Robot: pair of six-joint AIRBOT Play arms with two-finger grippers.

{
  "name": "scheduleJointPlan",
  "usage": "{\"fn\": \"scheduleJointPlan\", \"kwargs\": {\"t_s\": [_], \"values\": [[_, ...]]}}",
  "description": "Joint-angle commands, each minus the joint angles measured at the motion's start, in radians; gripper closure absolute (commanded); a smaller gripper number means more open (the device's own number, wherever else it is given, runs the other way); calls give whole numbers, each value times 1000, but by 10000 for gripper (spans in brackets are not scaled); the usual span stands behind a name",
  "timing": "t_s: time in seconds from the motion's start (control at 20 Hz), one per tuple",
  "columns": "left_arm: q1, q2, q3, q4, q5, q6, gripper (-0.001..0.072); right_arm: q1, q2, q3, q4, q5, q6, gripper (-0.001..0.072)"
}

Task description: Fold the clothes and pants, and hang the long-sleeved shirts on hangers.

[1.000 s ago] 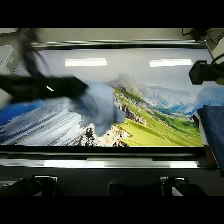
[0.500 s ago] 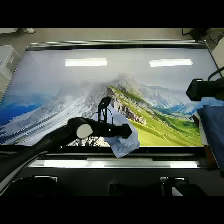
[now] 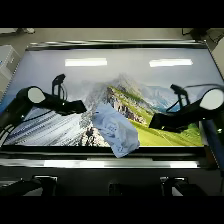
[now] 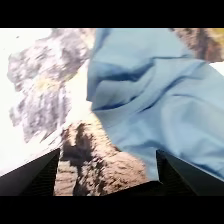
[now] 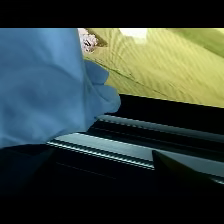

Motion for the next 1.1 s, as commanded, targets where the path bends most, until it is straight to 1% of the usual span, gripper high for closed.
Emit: {"fn": "scheduleJointPlan", "kwargs": {"t_s": [0.0, 0.15, 0.3, 0.4, 0.45, 0.5, 0.6, 0.7, 0.75, 0.85, 0.95, 1.05], "values": [[132, -31, -183, -195, 8, 131, -9, 1, 1, -206, 56, -168, 52, 23], [108, -106, -295, -440, 146, 257, -8, 1, 1, -243, 54, -203, 53, 23], [55, -204, -290, -690, 214, 386, -7, 1, 1, -243, 53, -199, 53, 23], [19, -242, -288, -823, 255, 430, -4, 1, 1, -243, 53, -198, 51, 24], [2, -256, -288, -856, 262, 432, 72, 1, 1, -243, 52, -198, 50, 24], [-11, -265, -288, -870, 263, 431, 227, 1, 1, -245, 43, -198, 50, 24], [-20, -264, -288, -872, 256, 450, 693, 1, 0, -273, 5, -209, 50, 24], [-10, -248, -288, -874, 243, 466, 687, 1, 0, -344, 23, -245, 53, 28], [2, -237, -288, -872, 234, 466, 687, 1, 0, -396, 62, -280, 53, 30], [30, -216, -289, -864, 214, 465, 687, 1, 0, -491, 177, -384, 35, 32], [53, -203, -289, -860, 192, 465, 687, 1, 0, -556, 306, -477, -15, 34], [59, -194, -289, -860, 185, 465, 687, 1, 0, -591, 367, -539, -27, 35]]}}
